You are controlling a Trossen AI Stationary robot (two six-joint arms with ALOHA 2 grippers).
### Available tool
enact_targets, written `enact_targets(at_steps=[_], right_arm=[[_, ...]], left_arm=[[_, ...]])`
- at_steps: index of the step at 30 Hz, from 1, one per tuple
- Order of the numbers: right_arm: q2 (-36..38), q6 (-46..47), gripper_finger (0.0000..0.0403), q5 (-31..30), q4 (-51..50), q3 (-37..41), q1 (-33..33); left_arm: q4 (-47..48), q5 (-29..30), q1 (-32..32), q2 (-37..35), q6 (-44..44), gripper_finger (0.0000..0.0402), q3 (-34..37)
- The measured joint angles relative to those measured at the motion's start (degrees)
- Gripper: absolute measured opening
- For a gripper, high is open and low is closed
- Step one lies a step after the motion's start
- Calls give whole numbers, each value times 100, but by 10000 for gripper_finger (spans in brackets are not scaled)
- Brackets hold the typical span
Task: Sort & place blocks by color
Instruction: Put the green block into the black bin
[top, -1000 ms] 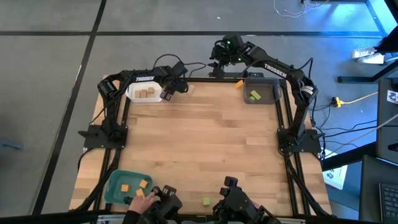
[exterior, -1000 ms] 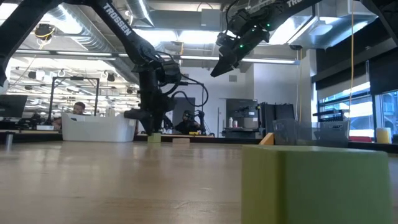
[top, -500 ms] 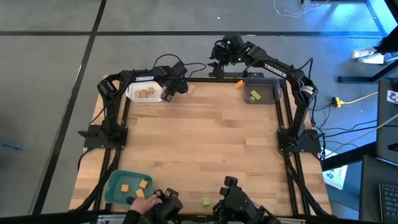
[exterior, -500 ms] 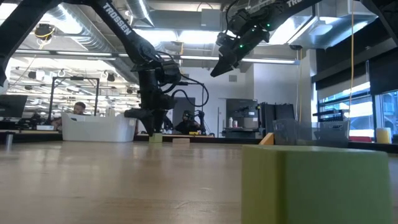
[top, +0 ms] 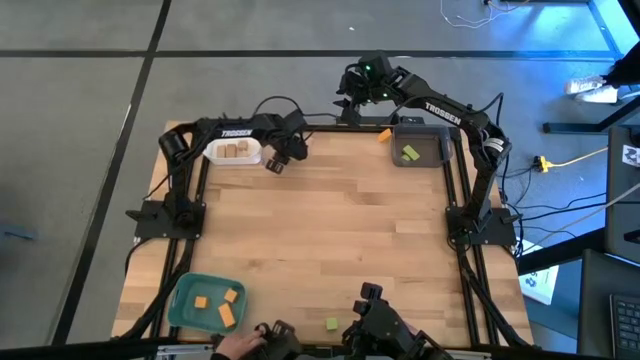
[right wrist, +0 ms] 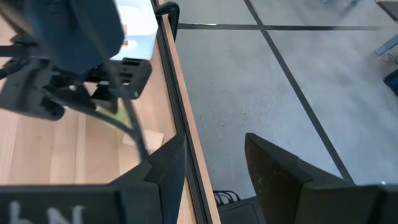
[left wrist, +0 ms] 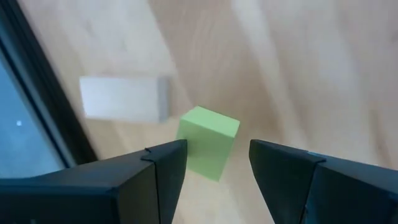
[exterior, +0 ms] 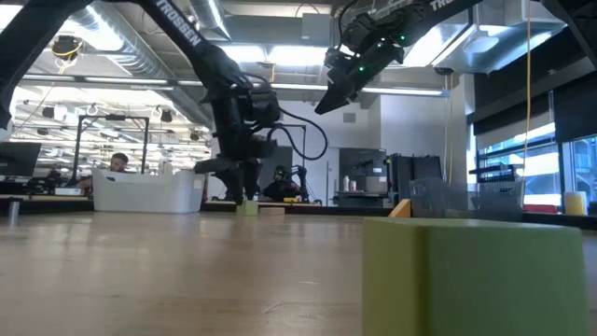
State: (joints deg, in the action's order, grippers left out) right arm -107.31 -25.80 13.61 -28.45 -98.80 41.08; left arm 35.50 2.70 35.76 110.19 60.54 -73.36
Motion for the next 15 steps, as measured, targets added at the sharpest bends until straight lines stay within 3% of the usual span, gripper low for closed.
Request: enact_targets(at_steps=[10, 15], right_arm=[[0, -44, 165, 0, -4, 0, 0], [0, -453, 165, 0, -180, 0, 0]], left_arm=[[-4, -339, -524, 0, -821, 170, -2], [-45, -197, -633, -45, -1323, 170, 10]])
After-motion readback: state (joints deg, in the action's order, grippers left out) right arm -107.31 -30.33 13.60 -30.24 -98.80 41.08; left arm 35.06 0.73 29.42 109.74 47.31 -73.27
